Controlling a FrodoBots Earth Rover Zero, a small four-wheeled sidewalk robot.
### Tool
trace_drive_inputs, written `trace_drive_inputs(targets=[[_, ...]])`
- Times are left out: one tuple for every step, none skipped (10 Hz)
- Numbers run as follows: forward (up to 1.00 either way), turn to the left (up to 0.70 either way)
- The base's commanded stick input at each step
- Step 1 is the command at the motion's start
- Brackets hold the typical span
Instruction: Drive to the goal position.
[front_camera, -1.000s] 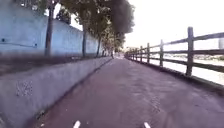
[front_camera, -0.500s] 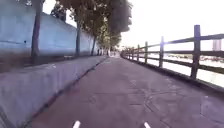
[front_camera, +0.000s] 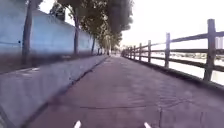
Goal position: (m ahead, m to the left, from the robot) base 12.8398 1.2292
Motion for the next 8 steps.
trace_drive_inputs(targets=[[0.85, 0.00], [0.85, 0.00], [0.85, -0.12], [0.85, -0.34], [0.85, -0.34], [0.85, -0.19], [0.85, 0.00], [0.85, 0.00]])
